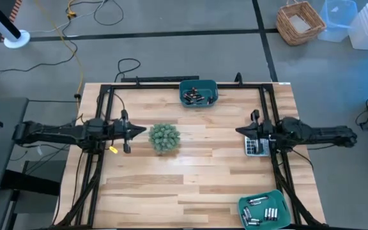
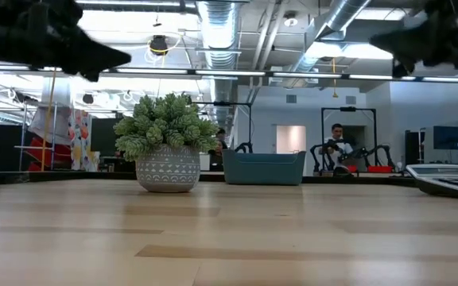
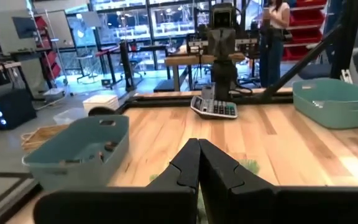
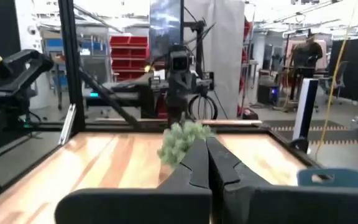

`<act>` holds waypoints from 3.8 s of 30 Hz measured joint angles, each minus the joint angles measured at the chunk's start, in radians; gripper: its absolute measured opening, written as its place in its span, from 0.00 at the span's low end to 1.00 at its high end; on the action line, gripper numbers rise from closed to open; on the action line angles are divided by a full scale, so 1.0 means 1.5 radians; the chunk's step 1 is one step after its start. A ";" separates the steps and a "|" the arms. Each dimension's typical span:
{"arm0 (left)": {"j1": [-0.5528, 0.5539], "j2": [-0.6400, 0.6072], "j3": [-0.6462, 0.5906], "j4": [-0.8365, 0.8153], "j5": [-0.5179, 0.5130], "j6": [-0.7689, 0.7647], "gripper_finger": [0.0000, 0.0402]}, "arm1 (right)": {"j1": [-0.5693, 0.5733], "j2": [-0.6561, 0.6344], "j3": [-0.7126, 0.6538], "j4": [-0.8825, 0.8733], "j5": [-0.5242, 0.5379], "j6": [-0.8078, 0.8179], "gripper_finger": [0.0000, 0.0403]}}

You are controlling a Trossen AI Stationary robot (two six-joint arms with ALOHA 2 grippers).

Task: Sort batteries
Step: Return to Home Position

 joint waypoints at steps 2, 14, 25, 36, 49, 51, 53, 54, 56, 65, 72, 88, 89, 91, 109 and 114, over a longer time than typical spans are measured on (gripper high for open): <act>0.000 -0.031 -0.023 -0.006 -0.006 -0.010 0.00 | 0.000 -0.048 -0.032 -0.010 0.001 0.005 0.00; -0.001 -0.159 -0.097 -0.048 -0.010 -0.034 0.00 | 0.001 -0.120 -0.074 -0.076 0.012 0.017 0.00; -0.001 -0.272 -0.099 -0.176 0.025 -0.018 0.00 | 0.034 -0.120 -0.076 -0.098 0.011 0.000 0.00; -0.002 -0.281 -0.100 -0.202 0.114 -0.038 0.00 | 0.054 -0.116 -0.077 -0.100 0.010 0.033 0.06; -0.011 -0.173 -0.100 -0.202 0.110 -0.127 0.00 | 0.054 -0.116 -0.077 -0.099 0.010 0.033 0.09; -0.011 -0.167 -0.100 -0.202 0.109 -0.114 0.00 | 0.054 -0.116 -0.077 -0.099 0.010 0.033 0.09; -0.011 -0.164 -0.100 -0.202 0.109 -0.100 0.00 | 0.054 -0.116 -0.078 -0.099 0.010 0.033 0.09; -0.011 -0.163 -0.100 -0.202 0.109 -0.094 0.00 | 0.054 -0.116 -0.078 -0.099 0.010 0.033 0.09; -0.011 -0.162 -0.100 -0.202 0.109 -0.084 0.00 | 0.054 -0.116 -0.078 -0.099 0.010 0.033 0.09; -0.011 -0.162 -0.100 -0.202 0.109 -0.075 0.00 | 0.054 -0.116 -0.078 -0.098 0.010 0.033 0.09; -0.011 -0.162 -0.100 -0.202 0.109 -0.077 0.00 | 0.054 -0.116 -0.078 -0.098 0.010 0.033 0.09; -0.011 -0.162 -0.100 -0.202 0.109 -0.077 0.00 | 0.054 -0.116 -0.078 -0.098 0.010 0.033 0.09; -0.011 -0.162 -0.100 -0.202 0.109 -0.077 0.00 | 0.054 -0.116 -0.078 -0.098 0.010 0.033 0.09; -0.011 -0.162 -0.100 -0.202 0.109 -0.077 0.00 | 0.054 -0.116 -0.078 -0.098 0.010 0.033 0.09; -0.011 -0.162 -0.100 -0.202 0.109 -0.077 0.00 | 0.054 -0.116 -0.078 -0.098 0.010 0.033 0.09; -0.011 -0.162 -0.100 -0.202 0.109 -0.077 0.00 | 0.054 -0.116 -0.078 -0.098 0.010 0.033 0.09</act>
